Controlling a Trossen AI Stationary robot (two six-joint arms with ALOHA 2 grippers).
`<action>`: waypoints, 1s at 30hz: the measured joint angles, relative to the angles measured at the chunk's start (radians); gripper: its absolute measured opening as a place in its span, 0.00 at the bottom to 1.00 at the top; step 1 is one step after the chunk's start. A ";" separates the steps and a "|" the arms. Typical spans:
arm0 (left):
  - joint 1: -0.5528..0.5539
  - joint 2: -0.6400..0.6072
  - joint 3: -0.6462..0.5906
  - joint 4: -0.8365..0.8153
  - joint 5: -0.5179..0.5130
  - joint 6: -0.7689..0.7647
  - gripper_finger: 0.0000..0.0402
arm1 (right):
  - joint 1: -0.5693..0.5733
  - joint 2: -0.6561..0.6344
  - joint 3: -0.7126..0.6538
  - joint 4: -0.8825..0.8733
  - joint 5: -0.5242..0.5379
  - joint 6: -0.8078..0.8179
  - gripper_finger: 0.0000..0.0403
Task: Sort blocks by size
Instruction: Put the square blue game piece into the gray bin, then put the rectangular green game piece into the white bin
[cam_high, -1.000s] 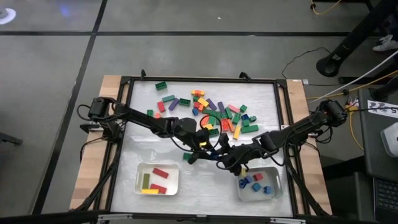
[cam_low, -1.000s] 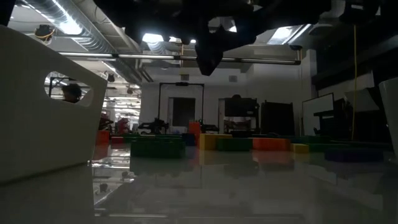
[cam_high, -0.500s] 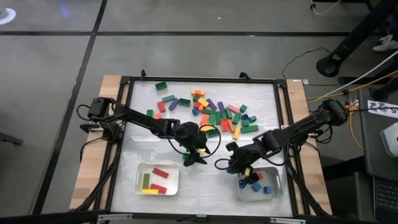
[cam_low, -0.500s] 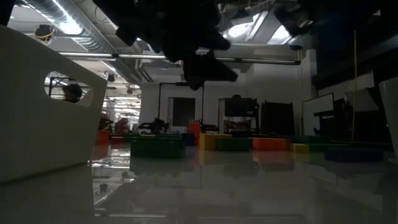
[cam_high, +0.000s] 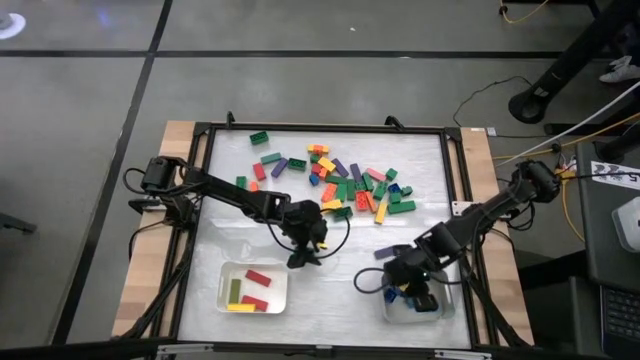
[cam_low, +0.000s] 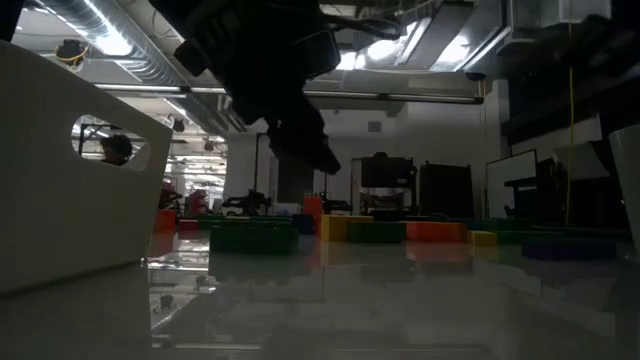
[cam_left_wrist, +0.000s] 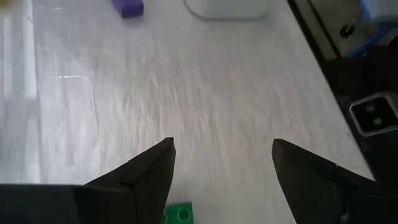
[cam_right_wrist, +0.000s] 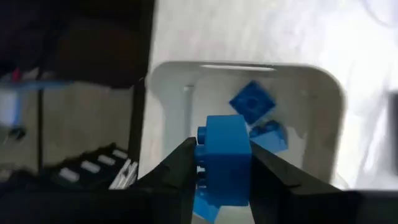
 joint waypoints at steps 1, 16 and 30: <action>0.000 0.000 0.000 -0.012 0.000 0.016 0.63 | 0.008 0.000 0.000 -0.002 0.025 0.037 0.30; -0.055 0.000 0.000 -0.212 -0.241 0.154 0.63 | 0.018 0.000 0.000 -0.028 0.111 0.179 0.54; -0.111 0.008 0.000 -0.231 -0.371 0.147 0.63 | 0.017 0.000 0.000 0.011 0.150 0.114 0.54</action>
